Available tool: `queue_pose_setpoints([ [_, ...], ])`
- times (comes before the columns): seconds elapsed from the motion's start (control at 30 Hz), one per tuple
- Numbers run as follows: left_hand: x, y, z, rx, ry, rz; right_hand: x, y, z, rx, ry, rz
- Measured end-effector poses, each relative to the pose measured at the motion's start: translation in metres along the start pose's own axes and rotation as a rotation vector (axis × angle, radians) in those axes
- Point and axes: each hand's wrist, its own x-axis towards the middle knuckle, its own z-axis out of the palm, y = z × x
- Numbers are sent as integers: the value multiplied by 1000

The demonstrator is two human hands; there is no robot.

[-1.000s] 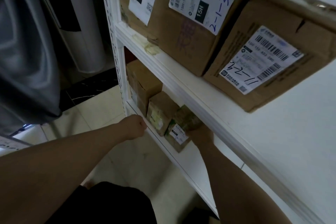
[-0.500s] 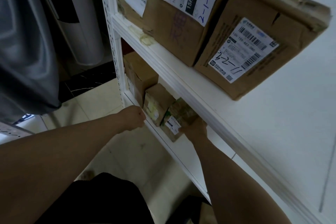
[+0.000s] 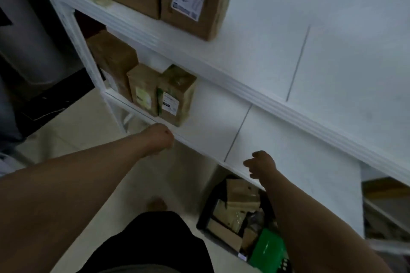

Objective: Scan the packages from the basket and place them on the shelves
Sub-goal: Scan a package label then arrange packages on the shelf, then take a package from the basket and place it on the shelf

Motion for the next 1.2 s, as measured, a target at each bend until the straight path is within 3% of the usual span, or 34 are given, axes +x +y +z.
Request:
queue_pose_setpoints([
  [0.13, -44, -1, 72, 31, -92, 30, -42, 103, -35, -55, 126, 74],
  [0.3, -102, -3, 169, 110, -227, -16, -97, 214, -63, 61, 68, 212],
  [0.53, -148, 43, 286, 166, -264, 15, -124, 329, -113, 233, 120, 242],
  [0.67, -169, 91, 397, 227, -335, -23, -132, 404, -160, 274, 102, 237],
  [0.93, -244, 155, 661, 353, -652, 57, -155, 630, -245, 471, 152, 494],
  [1.07, -254, 153, 748, 498, -761, 73, -155, 717, -247, 569, 191, 620],
  [1.2, -240, 136, 810, 662, -761, 30, -151, 776, -224, 631, 220, 704],
])
